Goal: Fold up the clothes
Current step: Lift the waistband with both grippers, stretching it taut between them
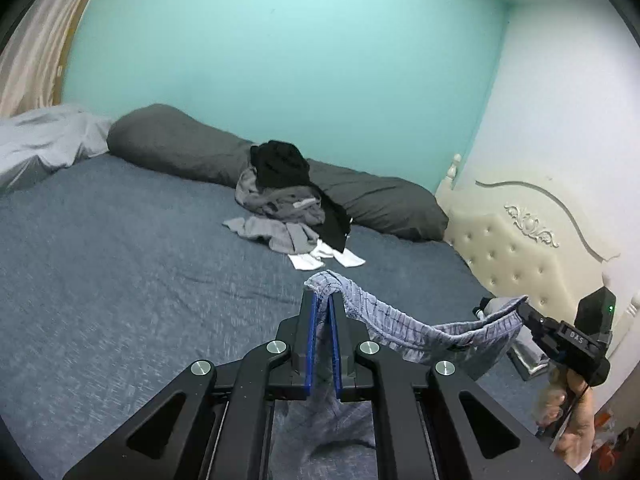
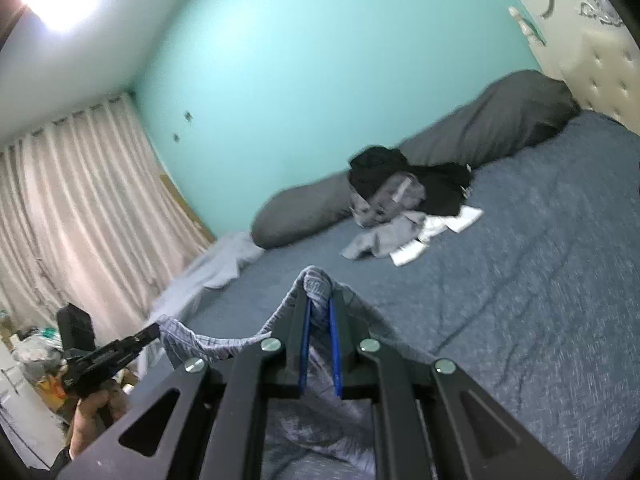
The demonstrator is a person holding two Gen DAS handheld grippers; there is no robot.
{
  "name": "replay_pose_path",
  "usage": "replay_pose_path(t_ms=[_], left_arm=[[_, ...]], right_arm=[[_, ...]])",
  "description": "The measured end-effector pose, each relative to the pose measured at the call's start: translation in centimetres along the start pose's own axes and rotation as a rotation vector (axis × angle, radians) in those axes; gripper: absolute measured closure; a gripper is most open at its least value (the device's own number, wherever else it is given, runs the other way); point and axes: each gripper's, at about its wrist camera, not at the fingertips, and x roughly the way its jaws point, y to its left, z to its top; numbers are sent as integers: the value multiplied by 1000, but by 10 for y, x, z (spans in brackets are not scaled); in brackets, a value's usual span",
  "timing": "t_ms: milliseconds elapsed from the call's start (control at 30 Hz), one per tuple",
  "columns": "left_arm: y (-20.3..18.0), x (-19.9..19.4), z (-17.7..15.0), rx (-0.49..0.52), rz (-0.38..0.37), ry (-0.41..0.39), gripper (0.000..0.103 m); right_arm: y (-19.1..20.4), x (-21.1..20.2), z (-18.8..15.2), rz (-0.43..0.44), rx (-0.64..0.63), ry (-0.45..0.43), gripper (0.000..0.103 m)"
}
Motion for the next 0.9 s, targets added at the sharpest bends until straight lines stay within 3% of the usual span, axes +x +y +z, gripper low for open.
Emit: replay_pose_path(t_ms=[200,400,767,900], left_arm=[[-16,-30,14,29,18,-21,96],[-17,-19,9,24,18,34,96],[17,98,-37,25,91,171,96],[31,137,-46,19,96,186,96]], right_arm=[[22,-26,13,26,-37,-18,95],[23,-26,12,-7,-67,34,95],[-61,77,-27,-210,-47,190,95],[-96,112,-40,-248,6,235,95]])
